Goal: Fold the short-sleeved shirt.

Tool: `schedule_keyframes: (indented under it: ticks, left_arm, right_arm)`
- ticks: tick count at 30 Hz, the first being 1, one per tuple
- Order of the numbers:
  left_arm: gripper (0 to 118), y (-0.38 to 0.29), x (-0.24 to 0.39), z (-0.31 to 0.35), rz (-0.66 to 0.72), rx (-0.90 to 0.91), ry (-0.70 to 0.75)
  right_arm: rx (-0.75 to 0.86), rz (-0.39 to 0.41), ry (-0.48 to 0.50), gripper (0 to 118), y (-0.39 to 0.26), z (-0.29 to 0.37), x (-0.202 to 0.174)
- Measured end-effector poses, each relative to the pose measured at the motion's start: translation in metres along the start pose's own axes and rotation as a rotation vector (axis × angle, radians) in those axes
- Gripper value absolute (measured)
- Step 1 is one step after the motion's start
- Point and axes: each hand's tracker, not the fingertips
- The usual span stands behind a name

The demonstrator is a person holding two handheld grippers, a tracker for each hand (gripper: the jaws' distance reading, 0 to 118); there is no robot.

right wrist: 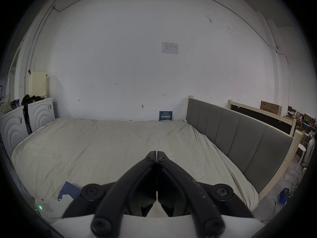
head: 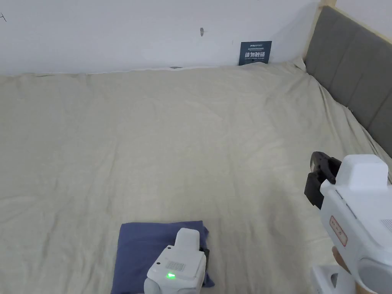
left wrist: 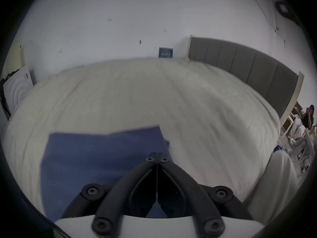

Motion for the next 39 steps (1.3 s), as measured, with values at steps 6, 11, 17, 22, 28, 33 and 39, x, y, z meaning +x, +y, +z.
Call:
schedule_keyframes:
  ticks: [6,11,17,22,28,33,39]
  left_arm:
    - [0,0.067,-0.030,0.071,-0.001,0.226,0.012]
    - [0,0.114,-0.068,0.129,-0.017,0.378,0.086]
    - [0,0.150,-0.121,0.179,0.004,0.515,0.189]
    - [0,0.155,-0.161,0.205,-0.001,0.562,0.289]
    - [0,0.146,-0.193,0.227,0.005,0.570,0.375]
    - [0,0.139,-0.202,0.233,0.022,0.570,0.401]
    - [0,0.137,-0.203,0.232,0.053,0.560,0.397]
  right_arm:
    - [0.050,-0.002,0.033,2,0.014,0.008,-0.016]
    - [0.090,-0.004,0.065,2,0.023,0.012,-0.035]
    - [0.146,-0.010,0.100,2,0.032,0.015,-0.060]
    - [0.177,0.001,0.106,2,0.037,0.017,-0.079]
    - [0.197,0.026,0.096,2,0.038,0.016,-0.092]
    - [0.198,0.035,0.102,2,0.038,0.014,-0.097]
    - [0.196,0.038,0.111,2,0.037,0.014,-0.102]
